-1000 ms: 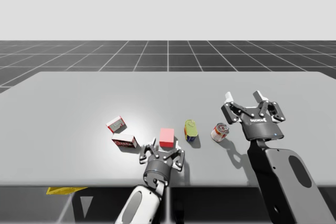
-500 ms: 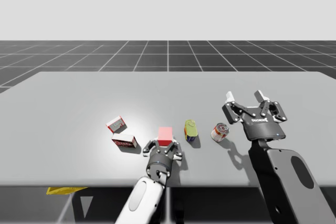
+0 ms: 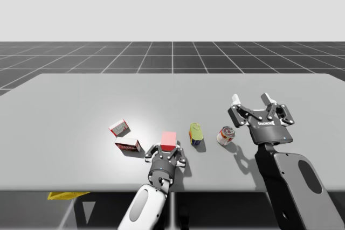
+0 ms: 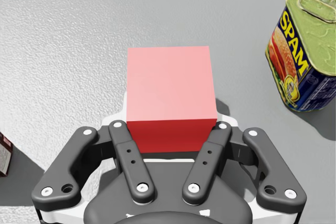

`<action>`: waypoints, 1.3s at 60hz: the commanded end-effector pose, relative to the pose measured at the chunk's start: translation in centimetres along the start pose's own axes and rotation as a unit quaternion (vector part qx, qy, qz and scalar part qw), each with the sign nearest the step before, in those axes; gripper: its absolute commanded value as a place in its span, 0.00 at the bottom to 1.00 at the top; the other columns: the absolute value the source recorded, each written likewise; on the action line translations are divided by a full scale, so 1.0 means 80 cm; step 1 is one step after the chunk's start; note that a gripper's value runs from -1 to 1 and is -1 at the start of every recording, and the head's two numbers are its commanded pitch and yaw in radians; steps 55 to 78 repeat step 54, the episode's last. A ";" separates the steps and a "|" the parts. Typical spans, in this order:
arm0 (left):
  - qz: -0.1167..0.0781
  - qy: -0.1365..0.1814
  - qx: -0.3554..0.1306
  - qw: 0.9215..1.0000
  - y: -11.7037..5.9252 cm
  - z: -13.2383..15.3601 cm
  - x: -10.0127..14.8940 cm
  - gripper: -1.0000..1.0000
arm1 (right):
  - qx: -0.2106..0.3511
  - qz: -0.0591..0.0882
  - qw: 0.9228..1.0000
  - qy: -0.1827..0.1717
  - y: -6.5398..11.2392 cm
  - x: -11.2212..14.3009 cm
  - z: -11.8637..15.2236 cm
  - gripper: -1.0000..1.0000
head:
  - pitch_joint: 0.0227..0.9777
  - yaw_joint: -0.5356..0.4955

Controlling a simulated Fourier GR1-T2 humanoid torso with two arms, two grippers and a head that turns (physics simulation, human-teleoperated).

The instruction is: Find the red cube and pick it up.

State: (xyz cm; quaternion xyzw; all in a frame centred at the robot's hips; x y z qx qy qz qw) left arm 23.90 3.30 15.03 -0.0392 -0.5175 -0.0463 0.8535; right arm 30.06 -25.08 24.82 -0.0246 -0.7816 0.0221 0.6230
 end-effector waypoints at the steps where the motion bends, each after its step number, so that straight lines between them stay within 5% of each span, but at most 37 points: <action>1: -0.016 0.023 -0.059 0.998 -0.012 -0.001 -0.012 1.00 | 0.000 0.000 1.000 0.000 0.000 0.000 0.000 0.00 | 0.50 0.53; 14: -0.036 0.004 -0.076 0.996 -0.011 0.015 0.018 1.00 | 0.001 0.001 1.000 0.002 0.000 -0.002 0.000 0.00 | 0.49 0.53; 36: -0.086 -0.079 -0.097 0.988 -0.005 0.056 0.110 1.00 | 0.000 0.000 1.000 0.003 -0.001 -0.003 -0.001 0.00 | 0.48 0.53; 54: -0.080 -0.172 -0.086 0.978 0.007 0.089 0.199 1.00 | -0.001 0.000 1.000 0.005 -0.001 -0.003 -0.002 0.00 | 0.46 0.53; 78: -0.080 -0.172 -0.086 0.978 0.007 0.089 0.199 1.00 | -0.001 0.000 1.000 0.005 -0.001 -0.003 -0.002 0.00 | 0.46 0.53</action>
